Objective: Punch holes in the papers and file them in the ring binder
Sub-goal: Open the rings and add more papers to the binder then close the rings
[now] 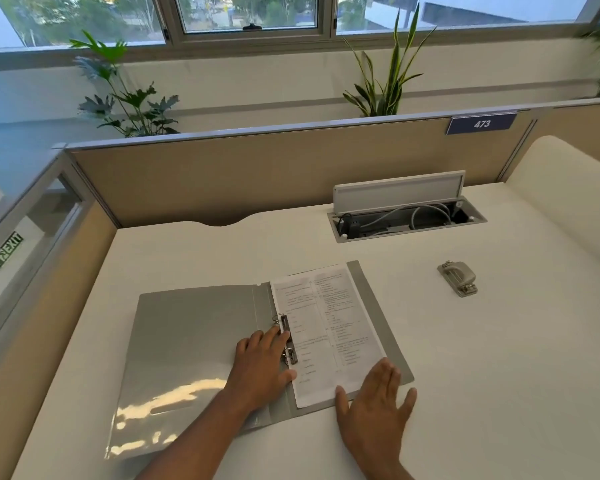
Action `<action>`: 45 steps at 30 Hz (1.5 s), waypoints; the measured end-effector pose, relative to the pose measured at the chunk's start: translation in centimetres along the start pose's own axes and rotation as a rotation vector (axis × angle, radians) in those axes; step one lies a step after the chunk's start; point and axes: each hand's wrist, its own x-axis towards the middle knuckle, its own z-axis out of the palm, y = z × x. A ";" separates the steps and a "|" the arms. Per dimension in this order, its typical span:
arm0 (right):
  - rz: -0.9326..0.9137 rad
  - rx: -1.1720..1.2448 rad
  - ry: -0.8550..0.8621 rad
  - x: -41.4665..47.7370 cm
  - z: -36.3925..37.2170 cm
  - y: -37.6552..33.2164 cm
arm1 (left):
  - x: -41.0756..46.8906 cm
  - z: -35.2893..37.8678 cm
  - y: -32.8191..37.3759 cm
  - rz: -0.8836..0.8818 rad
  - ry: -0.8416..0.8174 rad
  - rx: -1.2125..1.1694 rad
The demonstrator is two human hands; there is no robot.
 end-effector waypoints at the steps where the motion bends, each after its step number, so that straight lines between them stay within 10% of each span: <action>1: 0.001 0.002 -0.003 0.2 0.0 0.1 | 0.0 0.0 0.0 -0.002 0.003 0.003; 12: -0.032 0.158 0.023 -0.1 -1.3 -2.6 | 0.2 -0.7 0.3 -0.009 -0.042 0.019; 20: 0.243 0.992 0.040 3.1 -7.2 -4.6 | 0.1 -3.3 0.0 -0.006 -0.091 -0.088; 26: 0.318 1.007 -0.020 6.0 -10.0 -3.4 | 0.6 -3.8 0.9 -0.041 0.047 -0.183; 36: 0.162 0.892 -0.068 5.8 -9.1 -2.3 | 4.4 -6.0 9.1 -0.330 0.055 -1.080; 45: 0.089 0.891 -0.137 6.1 -8.6 -1.2 | 5.5 -6.1 10.7 -0.483 0.107 -1.136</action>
